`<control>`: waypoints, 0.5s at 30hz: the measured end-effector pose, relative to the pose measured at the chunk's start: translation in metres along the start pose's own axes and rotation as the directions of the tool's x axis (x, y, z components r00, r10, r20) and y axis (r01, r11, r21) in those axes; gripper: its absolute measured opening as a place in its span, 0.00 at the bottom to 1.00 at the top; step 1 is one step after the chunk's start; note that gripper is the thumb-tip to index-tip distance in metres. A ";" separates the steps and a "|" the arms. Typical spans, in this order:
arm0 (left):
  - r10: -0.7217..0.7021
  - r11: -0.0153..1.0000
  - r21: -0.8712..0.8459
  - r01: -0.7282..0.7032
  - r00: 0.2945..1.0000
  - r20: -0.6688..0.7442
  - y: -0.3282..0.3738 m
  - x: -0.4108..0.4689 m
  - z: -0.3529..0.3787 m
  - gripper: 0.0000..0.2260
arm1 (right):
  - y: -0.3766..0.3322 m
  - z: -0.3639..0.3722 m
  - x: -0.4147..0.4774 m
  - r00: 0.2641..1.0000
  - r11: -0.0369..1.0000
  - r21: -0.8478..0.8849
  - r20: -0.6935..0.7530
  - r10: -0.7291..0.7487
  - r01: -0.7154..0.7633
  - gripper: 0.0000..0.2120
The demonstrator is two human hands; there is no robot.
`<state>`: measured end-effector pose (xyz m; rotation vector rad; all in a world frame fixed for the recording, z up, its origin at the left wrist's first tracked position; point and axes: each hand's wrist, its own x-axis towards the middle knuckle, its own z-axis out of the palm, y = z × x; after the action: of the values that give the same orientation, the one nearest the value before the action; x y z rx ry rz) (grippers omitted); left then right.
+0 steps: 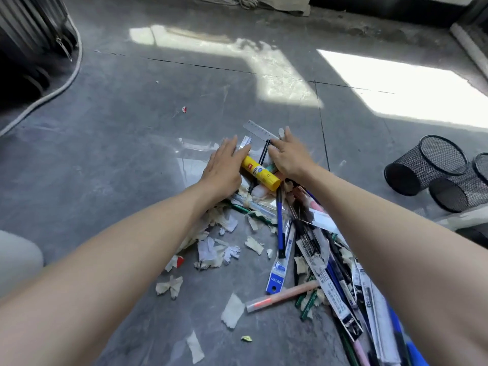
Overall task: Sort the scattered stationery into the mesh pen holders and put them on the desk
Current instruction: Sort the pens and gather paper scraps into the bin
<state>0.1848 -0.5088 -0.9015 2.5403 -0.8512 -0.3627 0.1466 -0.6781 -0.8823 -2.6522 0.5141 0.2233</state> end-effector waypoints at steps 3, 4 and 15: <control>-0.006 1.000 -0.013 0.005 1.000 -0.011 -0.001 0.009 0.002 0.32 | 0.002 0.004 0.013 1.000 0.996 -0.087 0.011 0.029 -0.028 0.20; 0.011 1.000 -0.022 -0.011 1.000 -0.018 -0.003 0.011 0.003 0.30 | 0.003 0.005 0.016 0.999 0.996 -0.080 -0.002 0.034 -0.034 0.19; 0.019 0.993 -0.107 -0.053 0.956 -0.294 -0.026 -0.014 -0.013 0.29 | -0.023 0.013 -0.019 0.948 0.981 0.193 -0.315 0.036 0.027 0.11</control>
<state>0.1923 -0.4775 -0.9016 2.3895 -0.7395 -0.0186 0.1375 -0.6470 -0.8811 -2.5026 0.6086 -0.2480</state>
